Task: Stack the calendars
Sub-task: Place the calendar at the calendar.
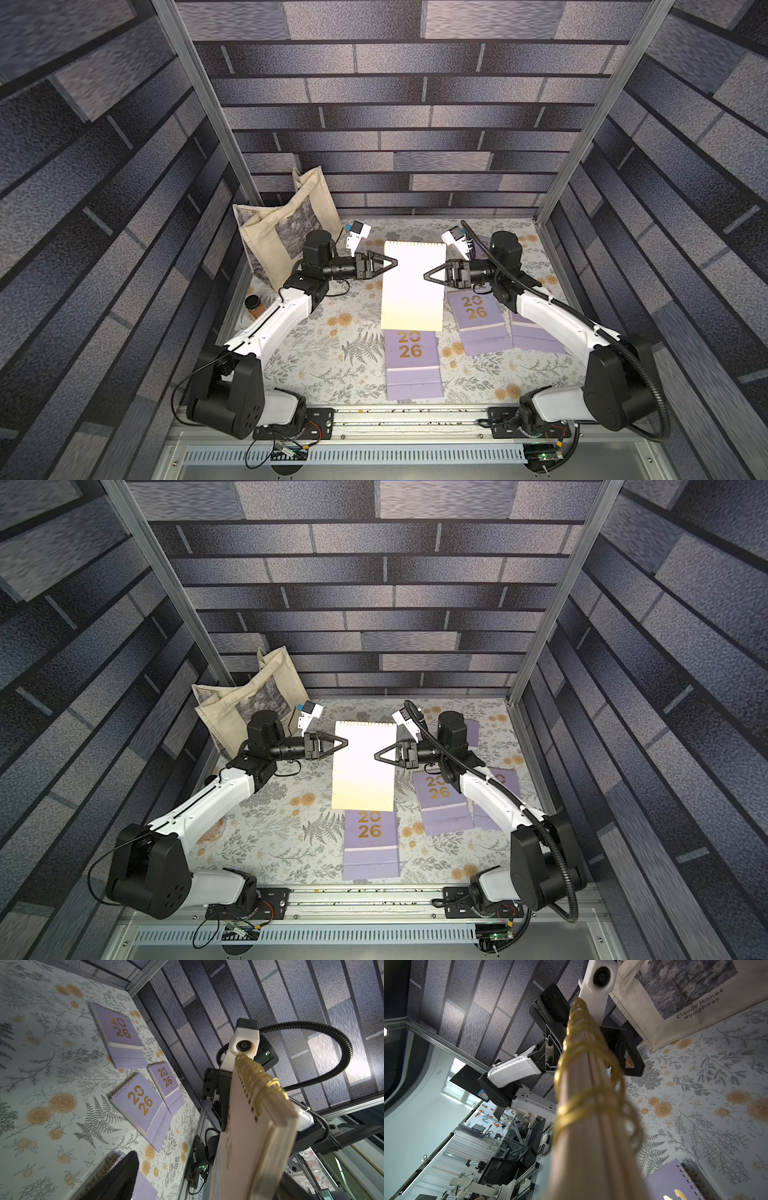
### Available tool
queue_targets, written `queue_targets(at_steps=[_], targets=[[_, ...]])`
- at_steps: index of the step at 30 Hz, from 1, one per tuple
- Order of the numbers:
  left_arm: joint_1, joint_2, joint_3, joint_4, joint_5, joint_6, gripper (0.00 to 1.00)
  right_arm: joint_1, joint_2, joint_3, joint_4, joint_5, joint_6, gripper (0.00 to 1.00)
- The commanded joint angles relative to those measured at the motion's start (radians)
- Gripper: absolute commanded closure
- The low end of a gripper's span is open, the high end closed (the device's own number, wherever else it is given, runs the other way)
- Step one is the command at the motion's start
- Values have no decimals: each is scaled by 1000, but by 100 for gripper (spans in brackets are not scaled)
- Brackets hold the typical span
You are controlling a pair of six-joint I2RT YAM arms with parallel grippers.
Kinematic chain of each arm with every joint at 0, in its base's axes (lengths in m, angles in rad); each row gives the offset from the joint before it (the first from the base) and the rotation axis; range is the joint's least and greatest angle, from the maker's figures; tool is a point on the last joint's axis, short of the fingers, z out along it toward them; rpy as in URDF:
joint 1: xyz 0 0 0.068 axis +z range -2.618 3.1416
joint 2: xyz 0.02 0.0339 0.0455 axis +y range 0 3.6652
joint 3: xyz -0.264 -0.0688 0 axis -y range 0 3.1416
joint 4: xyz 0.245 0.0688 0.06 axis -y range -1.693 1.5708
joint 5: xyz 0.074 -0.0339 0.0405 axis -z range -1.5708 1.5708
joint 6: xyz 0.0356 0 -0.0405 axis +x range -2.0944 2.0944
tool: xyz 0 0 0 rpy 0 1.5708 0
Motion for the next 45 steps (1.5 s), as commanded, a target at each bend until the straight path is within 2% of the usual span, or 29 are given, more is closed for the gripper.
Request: queue_targets(at_steps=[1, 5, 10, 19, 26, 36, 45], targets=[[65, -43, 25, -135, -14, 73, 11, 5, 20, -20, -20, 9, 20, 100], [178, -93, 9, -181, -18, 74, 11, 5, 16, -66, -44, 29, 21, 100], [239, -127, 25, -303, -36, 145, 10, 8, 3, -100, -156, 41, -18, 100], [240, -89, -29, -206, -31, 76, 10, 21, 10, -184, -216, 37, -26, 100], [229, -68, -26, -190, -28, 72, 10, 53, 23, -253, -282, 25, -56, 100], [226, -49, -42, -158, -26, 58, 9, 119, 122, -306, -194, 68, -47, 100], [218, -49, -51, -165, -24, 67, 9, 125, 232, -310, -142, 79, -52, 100]])
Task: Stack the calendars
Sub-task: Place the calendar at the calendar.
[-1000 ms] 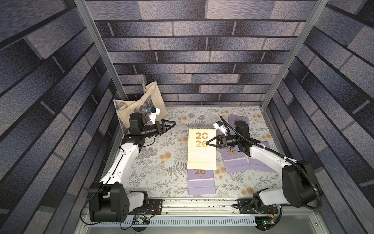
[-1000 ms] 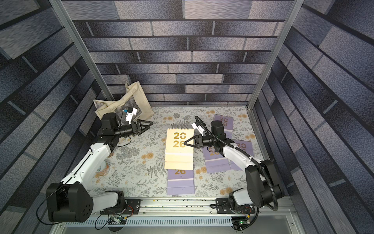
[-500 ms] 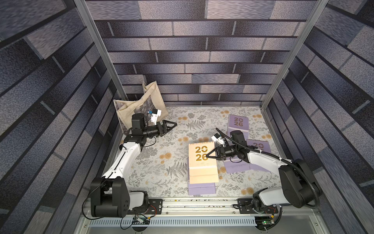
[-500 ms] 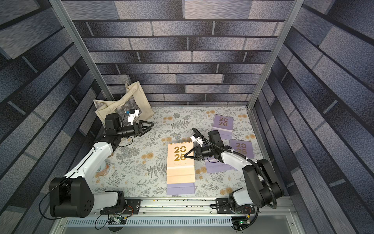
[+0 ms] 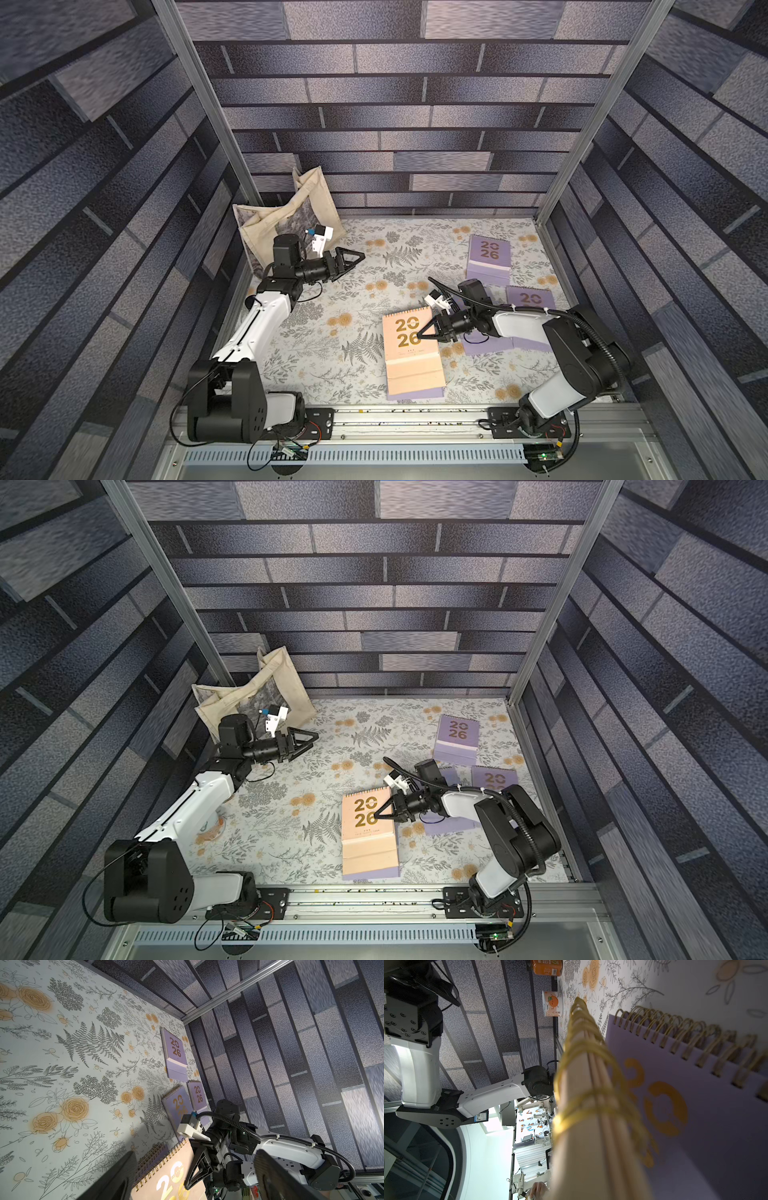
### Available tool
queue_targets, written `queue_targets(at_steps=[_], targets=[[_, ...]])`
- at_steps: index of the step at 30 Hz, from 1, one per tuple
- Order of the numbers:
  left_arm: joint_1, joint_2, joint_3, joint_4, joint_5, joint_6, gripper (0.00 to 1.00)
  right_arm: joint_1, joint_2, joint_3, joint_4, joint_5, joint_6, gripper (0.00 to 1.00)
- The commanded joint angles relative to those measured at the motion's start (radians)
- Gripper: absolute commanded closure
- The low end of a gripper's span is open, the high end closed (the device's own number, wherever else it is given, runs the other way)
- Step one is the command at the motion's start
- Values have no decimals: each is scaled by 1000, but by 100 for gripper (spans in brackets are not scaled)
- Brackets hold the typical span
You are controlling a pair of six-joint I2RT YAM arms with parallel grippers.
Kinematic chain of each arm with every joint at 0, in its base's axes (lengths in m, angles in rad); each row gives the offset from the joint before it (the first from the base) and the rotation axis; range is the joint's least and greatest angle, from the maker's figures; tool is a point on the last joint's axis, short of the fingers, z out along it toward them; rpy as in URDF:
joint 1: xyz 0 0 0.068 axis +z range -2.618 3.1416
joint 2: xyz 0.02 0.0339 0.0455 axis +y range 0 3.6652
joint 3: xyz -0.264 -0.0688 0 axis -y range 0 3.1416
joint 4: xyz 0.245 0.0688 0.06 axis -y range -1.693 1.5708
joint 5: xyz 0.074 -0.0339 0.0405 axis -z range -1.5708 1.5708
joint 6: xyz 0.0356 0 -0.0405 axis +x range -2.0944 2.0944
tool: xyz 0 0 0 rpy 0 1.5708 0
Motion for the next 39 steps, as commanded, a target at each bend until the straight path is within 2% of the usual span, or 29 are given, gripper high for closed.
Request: queue_targets(at_steps=[1, 17, 31, 36, 39], targets=[[-5, 2, -13, 9, 7, 5, 9, 10, 27, -9, 67, -15, -17, 100], [-6, 16, -9, 3, 12, 7, 9, 11, 75, -39, 100, 29, -11, 100], [-11, 21, -8, 11, 12, 3, 9, 12, 55, -55, 60, 42, -23, 100], [-14, 19, -8, 9, 10, 3, 9, 12, 55, -52, 48, 45, -25, 90], [-14, 26, -5, 10, 13, 2, 9, 11, 46, -47, 24, 50, -32, 75]])
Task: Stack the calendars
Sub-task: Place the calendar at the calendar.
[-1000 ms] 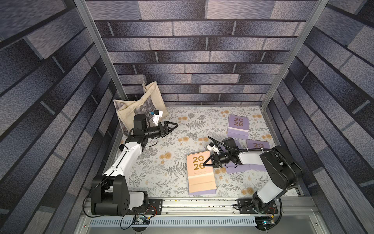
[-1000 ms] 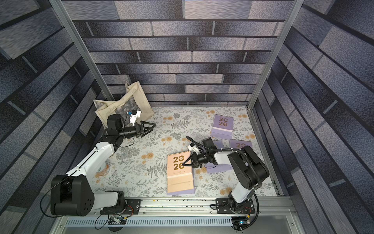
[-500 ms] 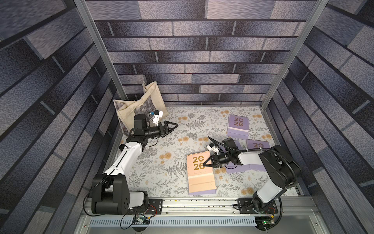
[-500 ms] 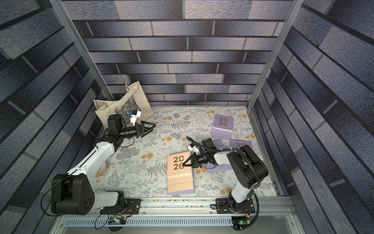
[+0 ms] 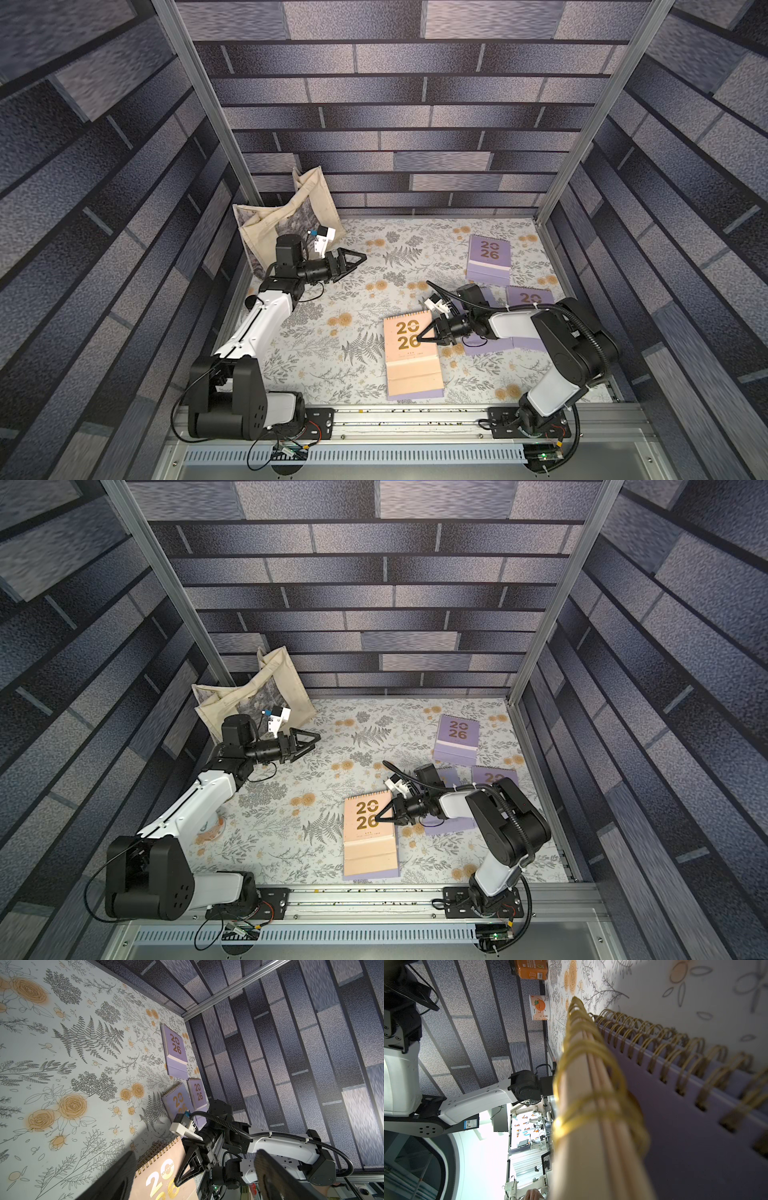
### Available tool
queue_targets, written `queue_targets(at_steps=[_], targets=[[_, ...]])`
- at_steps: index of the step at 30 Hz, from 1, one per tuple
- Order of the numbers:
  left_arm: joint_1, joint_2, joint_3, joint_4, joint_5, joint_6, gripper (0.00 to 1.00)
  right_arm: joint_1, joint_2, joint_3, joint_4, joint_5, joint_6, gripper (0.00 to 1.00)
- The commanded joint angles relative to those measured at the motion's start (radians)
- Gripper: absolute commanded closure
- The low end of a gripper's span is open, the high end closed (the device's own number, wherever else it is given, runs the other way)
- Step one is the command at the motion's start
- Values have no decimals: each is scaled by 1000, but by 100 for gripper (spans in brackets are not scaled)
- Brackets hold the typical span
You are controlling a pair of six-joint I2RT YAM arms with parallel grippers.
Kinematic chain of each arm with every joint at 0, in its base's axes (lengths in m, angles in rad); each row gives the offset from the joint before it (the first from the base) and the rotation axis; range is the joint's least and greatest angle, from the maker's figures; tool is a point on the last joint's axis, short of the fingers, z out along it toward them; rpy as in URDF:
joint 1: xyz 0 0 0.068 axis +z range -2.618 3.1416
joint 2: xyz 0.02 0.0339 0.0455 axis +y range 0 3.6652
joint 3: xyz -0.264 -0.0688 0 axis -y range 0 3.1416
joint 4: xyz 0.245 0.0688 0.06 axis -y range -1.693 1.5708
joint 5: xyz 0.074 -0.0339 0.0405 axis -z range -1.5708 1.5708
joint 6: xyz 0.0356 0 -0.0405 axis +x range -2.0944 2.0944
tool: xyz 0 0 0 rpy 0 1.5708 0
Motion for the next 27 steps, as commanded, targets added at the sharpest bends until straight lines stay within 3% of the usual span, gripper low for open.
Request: queue_targets(at_steps=[1, 4, 7, 27], targets=[[-5, 10, -3, 11, 12, 1, 9, 6, -19, -9, -54, 12, -15, 70], [-6, 10, -3, 11, 11, 0, 9, 6, -27, -3, -77, 20, -17, 62], [-9, 8, -3, 12, 12, 3, 9, 7, -36, 0, -99, 28, -20, 59], [-9, 2, -9, 34, 18, -9, 8, 7, -96, 148, -534, 143, -189, 58]])
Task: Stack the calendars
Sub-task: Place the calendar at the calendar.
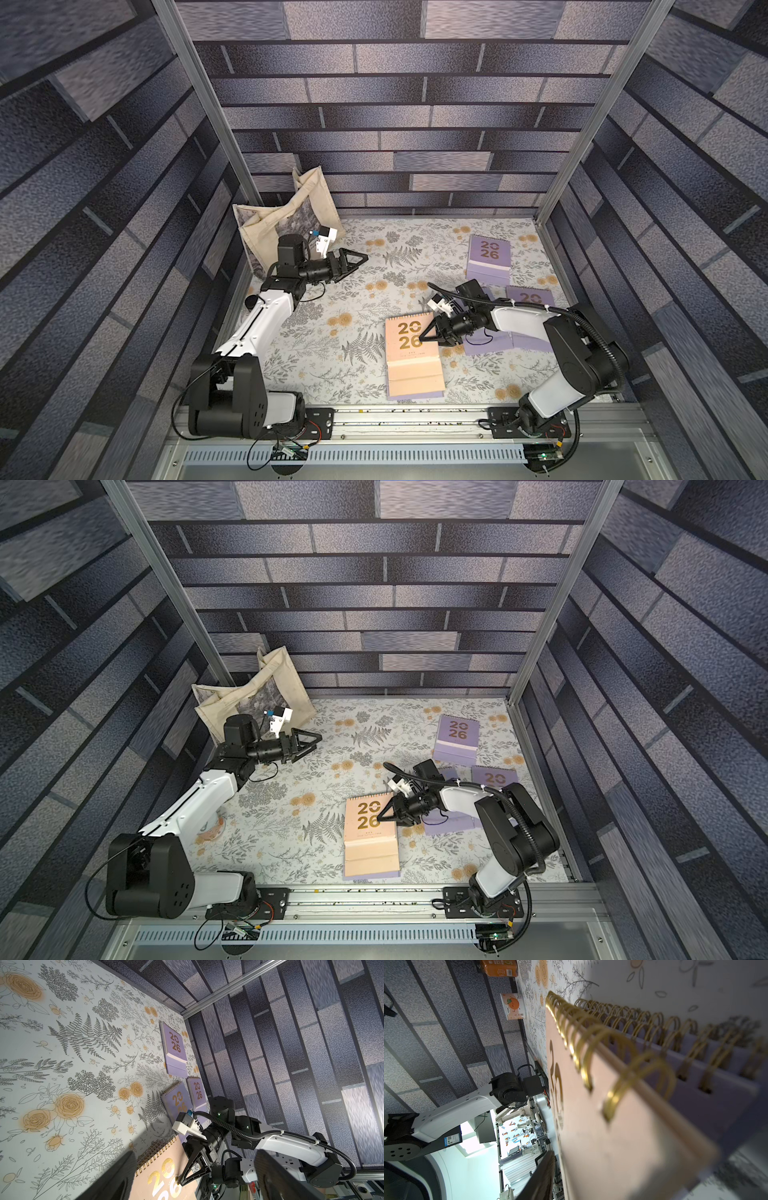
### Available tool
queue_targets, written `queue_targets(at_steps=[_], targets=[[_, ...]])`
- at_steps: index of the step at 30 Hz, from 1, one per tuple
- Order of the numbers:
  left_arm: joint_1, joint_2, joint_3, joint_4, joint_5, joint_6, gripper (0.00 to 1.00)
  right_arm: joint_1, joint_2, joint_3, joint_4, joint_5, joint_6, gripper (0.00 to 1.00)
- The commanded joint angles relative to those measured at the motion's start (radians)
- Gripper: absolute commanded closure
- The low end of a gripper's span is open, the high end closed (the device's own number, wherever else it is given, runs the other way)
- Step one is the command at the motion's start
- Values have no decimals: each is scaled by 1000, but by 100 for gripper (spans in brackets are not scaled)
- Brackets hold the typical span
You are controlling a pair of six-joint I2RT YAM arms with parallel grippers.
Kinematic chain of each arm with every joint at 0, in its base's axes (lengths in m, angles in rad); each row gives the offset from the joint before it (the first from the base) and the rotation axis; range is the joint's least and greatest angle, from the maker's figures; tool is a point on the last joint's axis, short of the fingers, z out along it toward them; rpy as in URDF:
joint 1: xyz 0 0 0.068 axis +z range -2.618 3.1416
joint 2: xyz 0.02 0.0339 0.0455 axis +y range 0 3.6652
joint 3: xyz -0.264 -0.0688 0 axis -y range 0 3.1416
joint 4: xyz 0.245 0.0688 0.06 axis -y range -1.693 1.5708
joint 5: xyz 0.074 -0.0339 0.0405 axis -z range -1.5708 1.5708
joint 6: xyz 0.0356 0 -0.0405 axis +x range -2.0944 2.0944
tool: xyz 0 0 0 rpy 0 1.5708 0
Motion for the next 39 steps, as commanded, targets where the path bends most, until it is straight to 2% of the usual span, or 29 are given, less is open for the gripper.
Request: queue_targets(at_steps=[1, 17, 39], targets=[[-3, -7, -8, 26, 18, -7, 8, 6, -32, 39, -124, 27, -50, 58], [-3, -8, -10, 32, 20, -9, 8, 6, -60, 113, -351, 137, -144, 59], [-3, -8, -10, 35, 20, -12, 8, 4, -32, 173, -470, 244, -210, 59]])
